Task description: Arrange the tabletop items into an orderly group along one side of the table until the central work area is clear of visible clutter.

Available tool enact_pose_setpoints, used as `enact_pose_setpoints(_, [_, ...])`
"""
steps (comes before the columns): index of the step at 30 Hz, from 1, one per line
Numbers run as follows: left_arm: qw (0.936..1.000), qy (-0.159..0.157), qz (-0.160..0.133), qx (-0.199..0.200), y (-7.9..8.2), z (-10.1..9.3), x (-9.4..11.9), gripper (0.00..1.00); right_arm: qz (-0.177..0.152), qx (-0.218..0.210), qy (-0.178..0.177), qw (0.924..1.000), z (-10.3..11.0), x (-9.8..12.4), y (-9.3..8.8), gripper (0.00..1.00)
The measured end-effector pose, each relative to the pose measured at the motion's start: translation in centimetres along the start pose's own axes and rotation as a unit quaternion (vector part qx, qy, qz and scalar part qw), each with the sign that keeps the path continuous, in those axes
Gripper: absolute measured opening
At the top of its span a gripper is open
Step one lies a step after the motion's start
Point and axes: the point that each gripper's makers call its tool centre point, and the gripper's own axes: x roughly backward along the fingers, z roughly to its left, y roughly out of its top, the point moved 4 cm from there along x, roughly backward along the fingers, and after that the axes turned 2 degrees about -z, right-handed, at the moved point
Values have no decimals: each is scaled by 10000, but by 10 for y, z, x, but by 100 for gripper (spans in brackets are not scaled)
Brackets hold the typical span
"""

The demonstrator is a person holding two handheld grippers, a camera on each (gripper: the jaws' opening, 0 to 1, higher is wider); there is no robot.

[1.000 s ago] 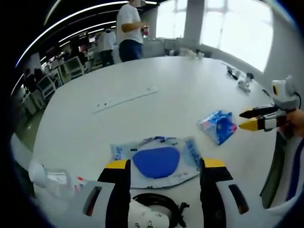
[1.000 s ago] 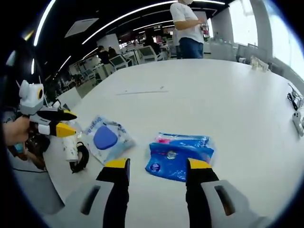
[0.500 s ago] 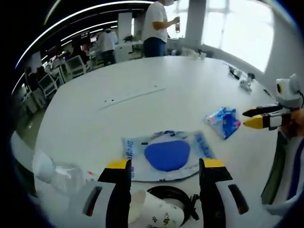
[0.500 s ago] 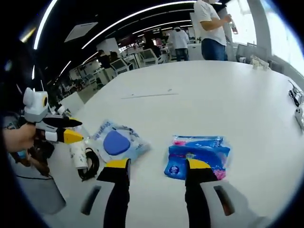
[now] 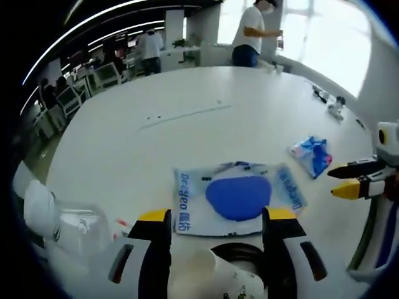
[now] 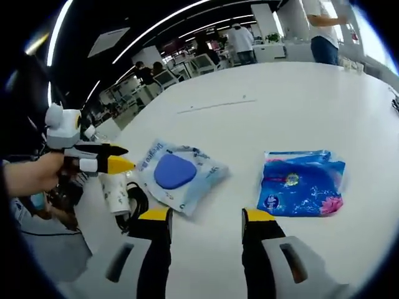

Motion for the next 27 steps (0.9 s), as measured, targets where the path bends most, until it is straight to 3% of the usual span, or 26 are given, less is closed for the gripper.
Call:
enact_pose_setpoints(6, [9998, 50, 105, 174, -9, 3, -10, 54, 41, -53, 170, 9998, 12, -13, -2, 42])
enact_pose_setpoints(14, [9994, 133, 83, 322, -6, 8, -21, 53, 159, -138, 333, 9992, 26, -32, -8, 41])
enact_pose_setpoints(27, [9982, 343, 103, 473, -12, 20, -30, 53, 132, -500, 432, 9977, 34, -46, -18, 39])
